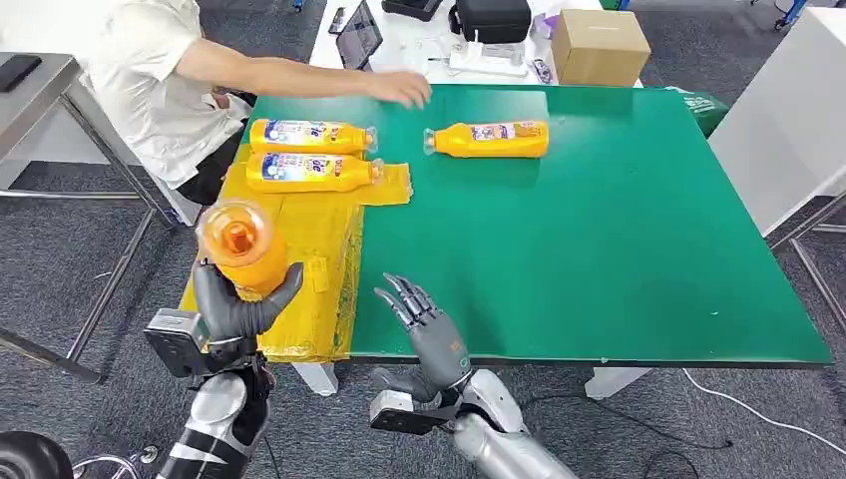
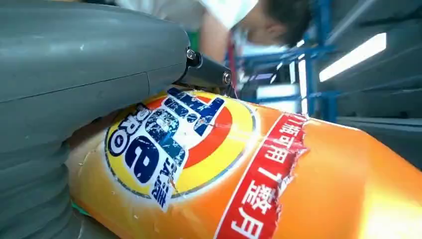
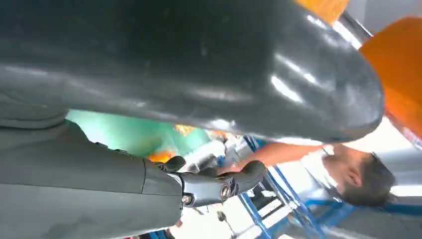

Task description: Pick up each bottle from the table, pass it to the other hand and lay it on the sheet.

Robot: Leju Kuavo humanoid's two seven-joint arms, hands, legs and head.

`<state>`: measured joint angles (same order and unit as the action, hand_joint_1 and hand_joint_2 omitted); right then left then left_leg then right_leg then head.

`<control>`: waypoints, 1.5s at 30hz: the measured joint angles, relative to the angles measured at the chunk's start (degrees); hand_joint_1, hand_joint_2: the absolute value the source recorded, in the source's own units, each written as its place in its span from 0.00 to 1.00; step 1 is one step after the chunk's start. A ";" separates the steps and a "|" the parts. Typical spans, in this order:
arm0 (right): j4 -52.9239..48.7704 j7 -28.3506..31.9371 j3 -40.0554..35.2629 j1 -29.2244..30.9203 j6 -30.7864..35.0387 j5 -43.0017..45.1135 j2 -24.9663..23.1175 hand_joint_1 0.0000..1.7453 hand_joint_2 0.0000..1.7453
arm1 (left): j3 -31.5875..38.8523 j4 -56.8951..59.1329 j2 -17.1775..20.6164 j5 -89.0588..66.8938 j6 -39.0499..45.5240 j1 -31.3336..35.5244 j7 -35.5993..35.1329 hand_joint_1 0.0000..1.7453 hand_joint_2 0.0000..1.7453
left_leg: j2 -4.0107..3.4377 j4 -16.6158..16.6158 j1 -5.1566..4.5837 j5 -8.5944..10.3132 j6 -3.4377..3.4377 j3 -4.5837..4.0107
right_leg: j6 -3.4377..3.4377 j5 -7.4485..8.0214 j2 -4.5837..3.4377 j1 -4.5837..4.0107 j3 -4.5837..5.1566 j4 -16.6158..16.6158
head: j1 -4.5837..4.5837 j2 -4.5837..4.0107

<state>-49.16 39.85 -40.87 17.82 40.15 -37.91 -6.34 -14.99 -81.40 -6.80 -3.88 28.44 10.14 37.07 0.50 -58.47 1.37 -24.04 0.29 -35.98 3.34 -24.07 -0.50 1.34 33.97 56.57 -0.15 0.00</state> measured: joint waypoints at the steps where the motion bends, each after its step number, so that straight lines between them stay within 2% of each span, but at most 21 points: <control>1: -0.98 0.00 1.09 -0.17 0.00 -1.97 -0.04 0.00 0.00 | 0.00 -0.04 0.11 -3.22 1.73 0.27 -1.53 1.00 1.00 | 0.00 0.00 0.00 0.00 0.00 0.00 | 0.00 0.00 0.00 0.00 0.01 0.00 | 0.02 0.00; 3: -3.04 0.04 3.34 -0.52 0.02 -4.19 -0.35 0.00 0.00 | -0.20 0.97 0.72 -13.61 5.46 1.59 -7.22 1.00 1.00 | 0.02 0.00 0.00 0.02 -0.03 0.00 | 0.00 0.00 0.01 0.00 0.02 -0.01 | -0.02 0.00; 6: -5.50 0.04 4.45 -0.57 0.02 -1.99 -0.92 0.00 0.00 | -1.51 9.12 2.12 -31.71 7.57 6.90 -17.10 1.00 1.00 | 0.07 0.00 0.00 0.12 -0.02 0.01 | 0.01 0.04 0.03 0.00 -0.01 -0.01 | -0.02 0.00; 9: -5.88 0.04 3.95 -0.47 0.02 0.98 -1.75 0.00 0.00 | -3.06 20.20 2.51 -43.08 7.57 13.01 -21.23 1.00 1.00 | 0.06 0.00 0.01 0.20 0.05 0.01 | -0.09 0.19 0.02 -0.01 0.01 0.01 | -0.02 0.00; 15: -5.79 0.04 1.61 -0.46 0.00 5.43 -2.69 0.00 0.00 | -4.42 37.30 2.56 -48.93 2.57 22.09 -29.16 1.00 1.00 | 0.02 0.00 0.01 0.23 0.06 -0.01 | -0.08 0.20 0.00 -0.01 0.03 0.03 | -0.02 0.00; 24: -4.89 0.04 -0.11 -0.06 0.00 7.49 -2.84 0.00 0.00 | -4.79 49.53 2.60 -50.26 -3.24 27.32 -34.36 1.00 1.00 | 0.02 0.00 0.00 0.23 0.06 -0.07 | -0.08 0.19 0.00 0.00 0.07 0.03 | -0.02 0.00; 25: -4.67 0.04 -0.16 0.02 0.02 7.59 -2.84 0.00 0.00 | -4.79 50.65 2.58 -50.26 -3.99 27.73 -34.82 0.70 1.00 | 0.02 0.00 0.01 0.23 0.06 -0.07 | -0.08 0.19 0.01 0.00 0.07 0.03 | 0.00 0.00; 26: -4.48 0.04 -0.18 0.06 0.02 7.64 -2.86 0.00 0.00 | -4.79 51.47 2.58 -50.13 -4.68 28.04 -35.10 0.10 1.00 | 0.02 0.00 0.01 0.23 0.06 -0.07 | -0.08 0.19 0.01 -0.01 0.06 0.03 | -0.02 0.00; 27: -4.28 0.04 -0.18 0.11 0.02 7.66 -2.86 0.00 0.00 | -4.79 52.24 2.58 -50.09 -5.23 28.32 -35.27 0.00 1.00 | 0.03 0.00 0.01 0.23 0.06 -0.07 | -0.08 0.19 0.01 -0.01 0.06 0.03 | 0.00 0.00; 36: -3.30 0.04 -0.16 0.15 0.02 7.73 -2.86 0.00 0.00 | -4.13 55.52 2.12 -46.17 -13.58 29.66 -31.27 0.00 1.00 | 0.06 0.00 0.01 0.24 0.06 -0.06 | -0.08 0.19 0.02 0.00 0.04 0.03 | 0.00 0.00; 45: -3.30 0.04 1.17 -0.80 0.02 6.06 -2.62 0.00 0.00 | -1.75 51.75 1.31 -36.73 -25.36 28.15 -19.93 0.00 1.00 | 0.04 0.00 0.00 0.26 0.03 0.00 | -0.07 0.20 0.02 0.00 -0.04 0.03 | -0.02 0.00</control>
<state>-52.46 39.89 -39.69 17.02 40.17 -31.85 -8.96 -16.74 -29.65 -5.49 -40.61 3.09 38.29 17.13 0.54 -58.47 1.37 -23.78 0.31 -35.98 3.26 -23.87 -0.48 1.34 33.93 56.60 -0.18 0.00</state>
